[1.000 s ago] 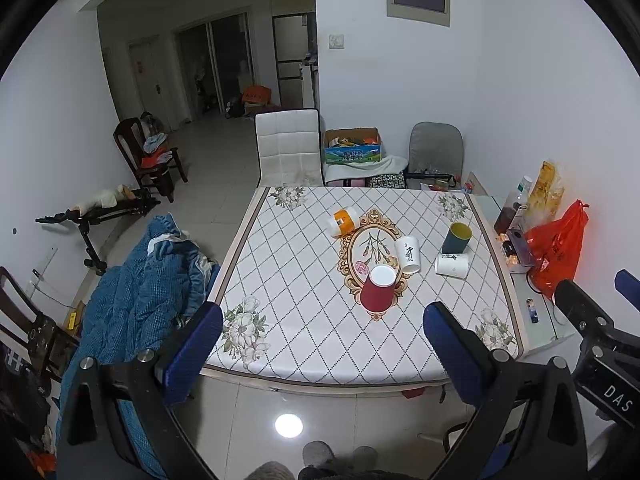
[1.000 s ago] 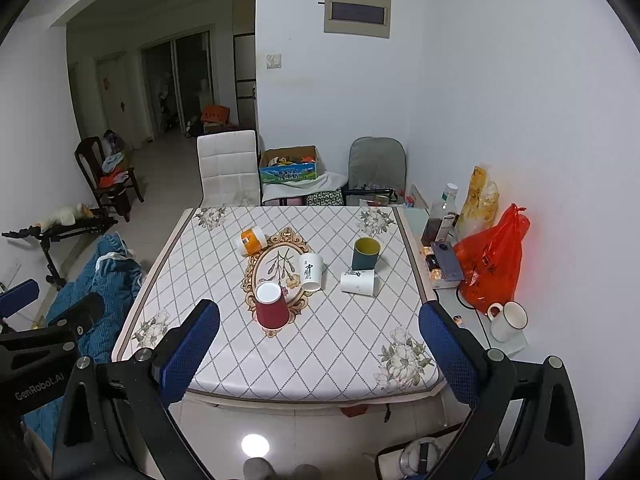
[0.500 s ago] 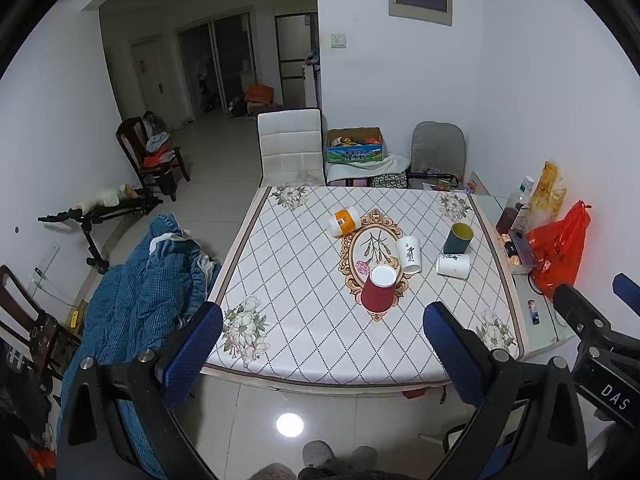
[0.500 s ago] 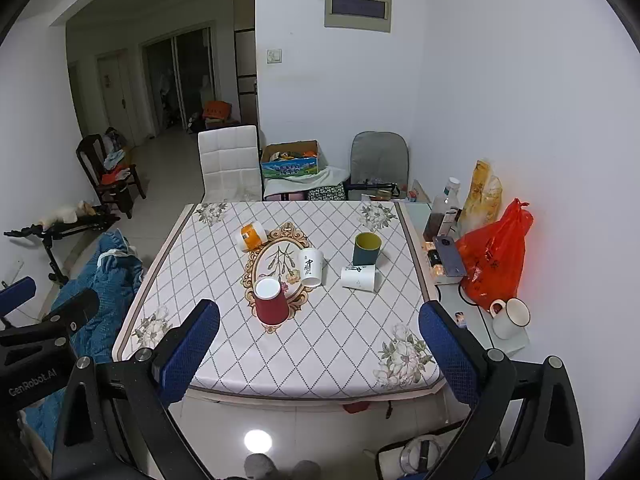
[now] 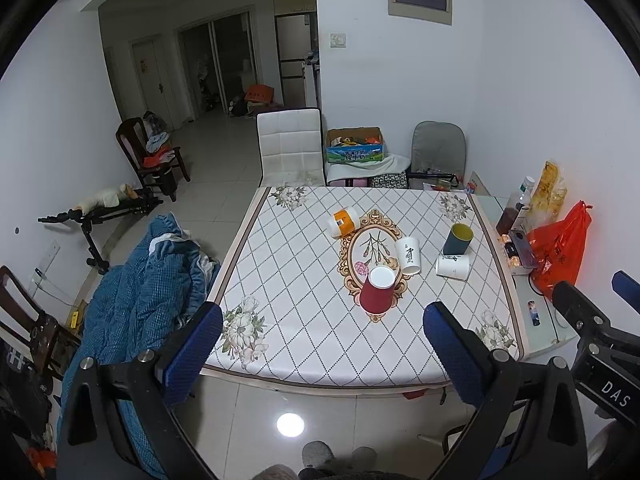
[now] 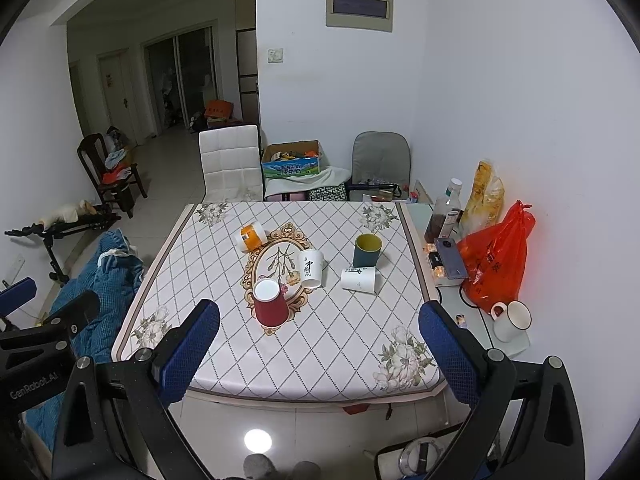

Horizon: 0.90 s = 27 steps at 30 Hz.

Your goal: Flip cup upside down

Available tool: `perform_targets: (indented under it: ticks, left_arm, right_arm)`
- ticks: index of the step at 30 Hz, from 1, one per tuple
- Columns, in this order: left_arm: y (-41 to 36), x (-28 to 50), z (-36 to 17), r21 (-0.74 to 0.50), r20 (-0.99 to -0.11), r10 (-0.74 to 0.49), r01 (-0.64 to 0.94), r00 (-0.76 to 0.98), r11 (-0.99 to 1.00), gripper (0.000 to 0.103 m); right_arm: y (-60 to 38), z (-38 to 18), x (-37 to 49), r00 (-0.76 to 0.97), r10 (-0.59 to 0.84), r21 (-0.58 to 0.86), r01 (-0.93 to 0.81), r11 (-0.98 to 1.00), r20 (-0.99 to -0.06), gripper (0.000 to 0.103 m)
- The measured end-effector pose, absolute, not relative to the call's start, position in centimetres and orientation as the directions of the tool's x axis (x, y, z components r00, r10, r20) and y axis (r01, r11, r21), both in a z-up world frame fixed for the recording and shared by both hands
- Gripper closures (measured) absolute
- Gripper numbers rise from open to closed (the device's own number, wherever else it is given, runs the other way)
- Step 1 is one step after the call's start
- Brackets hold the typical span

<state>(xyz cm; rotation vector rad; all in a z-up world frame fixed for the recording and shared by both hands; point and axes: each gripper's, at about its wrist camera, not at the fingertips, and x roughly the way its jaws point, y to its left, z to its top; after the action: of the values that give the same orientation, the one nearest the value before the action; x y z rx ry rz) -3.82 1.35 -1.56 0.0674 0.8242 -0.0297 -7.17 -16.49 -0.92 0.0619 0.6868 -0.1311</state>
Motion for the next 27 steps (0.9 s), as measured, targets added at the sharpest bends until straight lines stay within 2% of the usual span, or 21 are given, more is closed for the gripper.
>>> perform_targets:
  ticks: [27]
  left_arm:
    - [0.7,-3.2,-1.3,0.054,-0.733,0.003,0.054,0.680,0.997,0.000]
  right_arm:
    - [-17.1,-1.7,-5.7,0.761,-0.087,0.032,0.140,0.990,-0.643,0.001]
